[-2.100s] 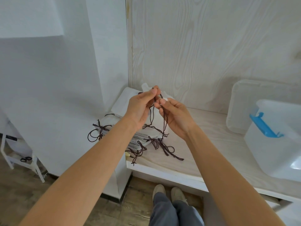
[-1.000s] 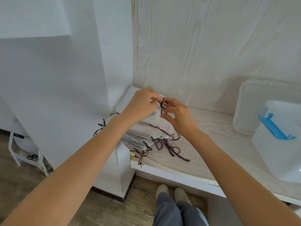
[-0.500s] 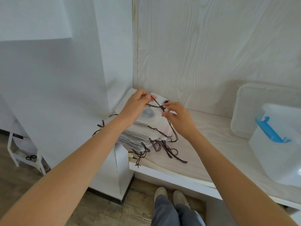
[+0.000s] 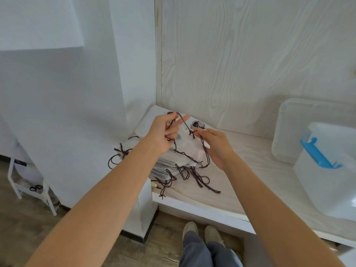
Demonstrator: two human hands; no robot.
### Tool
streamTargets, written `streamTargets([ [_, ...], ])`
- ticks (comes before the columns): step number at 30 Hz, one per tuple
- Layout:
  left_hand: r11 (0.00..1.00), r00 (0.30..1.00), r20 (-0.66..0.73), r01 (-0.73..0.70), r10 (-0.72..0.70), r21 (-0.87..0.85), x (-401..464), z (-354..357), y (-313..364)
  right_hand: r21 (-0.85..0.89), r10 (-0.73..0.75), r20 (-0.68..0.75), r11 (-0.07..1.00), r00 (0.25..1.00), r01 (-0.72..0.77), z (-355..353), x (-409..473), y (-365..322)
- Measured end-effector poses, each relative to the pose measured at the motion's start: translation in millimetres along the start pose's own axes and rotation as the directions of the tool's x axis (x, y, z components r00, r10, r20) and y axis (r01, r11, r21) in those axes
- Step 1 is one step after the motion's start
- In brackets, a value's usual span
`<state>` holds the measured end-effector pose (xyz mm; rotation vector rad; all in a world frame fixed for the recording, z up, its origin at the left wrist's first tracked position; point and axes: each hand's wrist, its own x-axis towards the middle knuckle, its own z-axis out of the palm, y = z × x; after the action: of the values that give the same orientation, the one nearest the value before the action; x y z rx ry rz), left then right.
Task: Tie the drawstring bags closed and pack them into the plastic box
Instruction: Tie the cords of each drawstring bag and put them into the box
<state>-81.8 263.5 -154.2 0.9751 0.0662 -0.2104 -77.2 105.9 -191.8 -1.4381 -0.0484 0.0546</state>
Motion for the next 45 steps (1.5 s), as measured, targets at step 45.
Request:
streamTargets([
  [45,-0.359,0.803,0.518,-0.409,0.295,0.839,13,38,32,-0.078,-0.012,0.104,0.997,0.994,0.02,8,4,-12],
])
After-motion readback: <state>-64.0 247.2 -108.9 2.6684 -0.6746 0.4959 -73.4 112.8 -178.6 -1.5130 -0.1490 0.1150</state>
